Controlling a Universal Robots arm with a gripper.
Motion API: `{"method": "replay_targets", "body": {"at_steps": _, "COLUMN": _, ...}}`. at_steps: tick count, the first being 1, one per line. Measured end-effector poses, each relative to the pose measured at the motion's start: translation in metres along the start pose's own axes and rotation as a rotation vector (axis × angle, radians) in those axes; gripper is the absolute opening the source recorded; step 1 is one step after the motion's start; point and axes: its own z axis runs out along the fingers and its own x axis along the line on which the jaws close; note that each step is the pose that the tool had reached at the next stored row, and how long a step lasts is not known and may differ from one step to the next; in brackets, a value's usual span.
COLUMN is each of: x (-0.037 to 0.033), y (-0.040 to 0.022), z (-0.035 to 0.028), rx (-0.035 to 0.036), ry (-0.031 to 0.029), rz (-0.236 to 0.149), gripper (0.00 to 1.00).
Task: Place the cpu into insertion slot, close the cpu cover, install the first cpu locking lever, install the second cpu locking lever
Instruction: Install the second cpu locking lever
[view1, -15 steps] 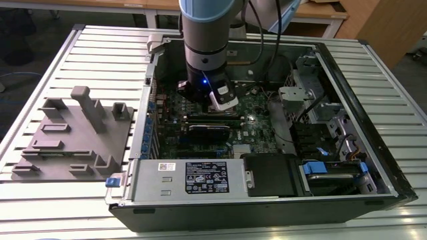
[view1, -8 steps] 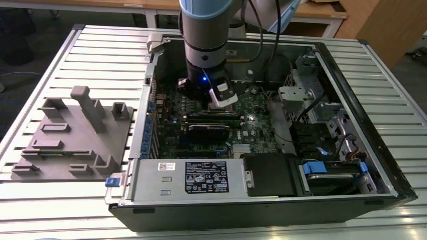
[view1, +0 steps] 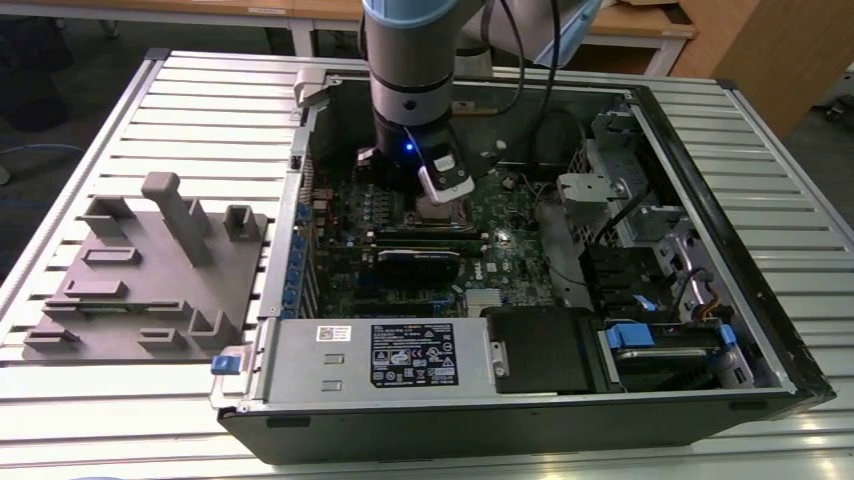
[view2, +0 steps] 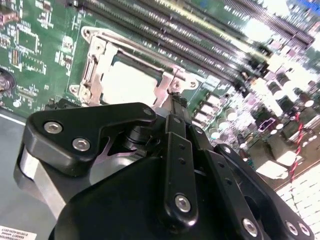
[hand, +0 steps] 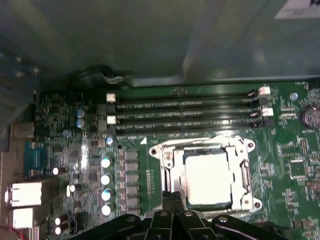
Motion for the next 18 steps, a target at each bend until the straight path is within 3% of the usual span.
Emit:
{"method": "replay_targets", "body": {"at_steps": 7, "x": -0.0062, "y": 0.0054, "z": 0.0011, "rx": 0.0004, "ry": 0.0000, "rz": 0.000, "gripper": 0.10}}
{"method": "replay_targets", "body": {"at_steps": 12, "x": -0.0174, "y": 0.0073, "z": 0.0018, "rx": 0.0017, "ry": -0.0001, "rz": 0.000, "gripper": 0.10}}
{"method": "replay_targets", "body": {"at_steps": 16, "x": -0.0219, "y": 0.0080, "z": 0.0020, "rx": 0.0060, "ry": -0.0004, "rz": 0.000, "gripper": 0.10}}
{"method": "replay_targets", "body": {"at_steps": 18, "x": -0.0235, "y": 0.0091, "z": 0.0022, "rx": 0.0128, "ry": -0.0009, "rz": -0.001, "gripper": 0.10}}
